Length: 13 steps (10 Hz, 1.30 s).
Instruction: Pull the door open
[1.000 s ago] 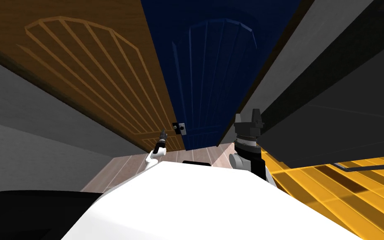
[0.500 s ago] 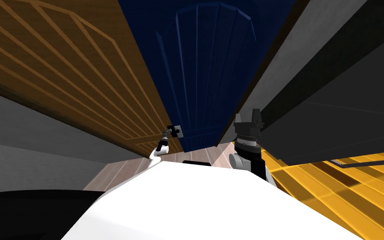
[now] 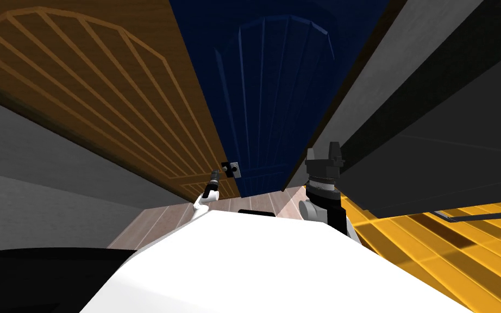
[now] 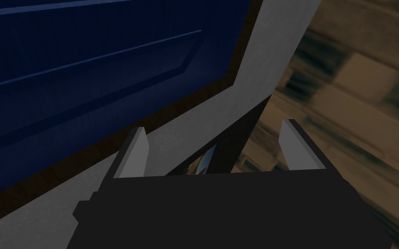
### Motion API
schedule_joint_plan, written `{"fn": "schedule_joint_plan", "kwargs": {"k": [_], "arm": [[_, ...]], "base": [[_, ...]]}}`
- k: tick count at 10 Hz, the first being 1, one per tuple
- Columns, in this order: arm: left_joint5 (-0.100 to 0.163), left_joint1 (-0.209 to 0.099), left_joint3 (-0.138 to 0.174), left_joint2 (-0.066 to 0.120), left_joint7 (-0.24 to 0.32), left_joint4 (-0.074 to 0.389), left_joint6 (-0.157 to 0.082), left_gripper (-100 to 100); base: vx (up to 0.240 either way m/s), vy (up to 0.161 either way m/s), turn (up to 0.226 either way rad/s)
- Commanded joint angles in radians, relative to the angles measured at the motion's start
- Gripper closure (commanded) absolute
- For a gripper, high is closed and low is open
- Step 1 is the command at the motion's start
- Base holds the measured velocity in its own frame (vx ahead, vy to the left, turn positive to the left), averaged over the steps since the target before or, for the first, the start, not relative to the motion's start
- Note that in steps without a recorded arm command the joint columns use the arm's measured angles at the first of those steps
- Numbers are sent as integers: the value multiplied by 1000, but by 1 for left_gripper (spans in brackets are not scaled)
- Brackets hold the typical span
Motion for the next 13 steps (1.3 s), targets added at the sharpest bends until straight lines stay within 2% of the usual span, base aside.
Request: {"fn": "schedule_joint_plan", "kwargs": {"k": [1,2,5,7,10,11,13], "arm": [[3,23,17,11,1,-7,4,-100],[5,35,27,18,2,-6,5,-100],[7,46,26,20,4,-12,5,-100],[5,47,10,12,6,-22,6,-100],[-3,21,-47,-19,10,-49,5,-100],[-1,34,-31,-13,9,-65,20,-100],[3,56,11,7,4,-48,22,-100]], "base": [[-207,43,147],[-173,-3,59],[-163,-39,23],[-176,-65,-19],[-121,-75,-128],[-3,-42,-38],[-14,29,159]]}}
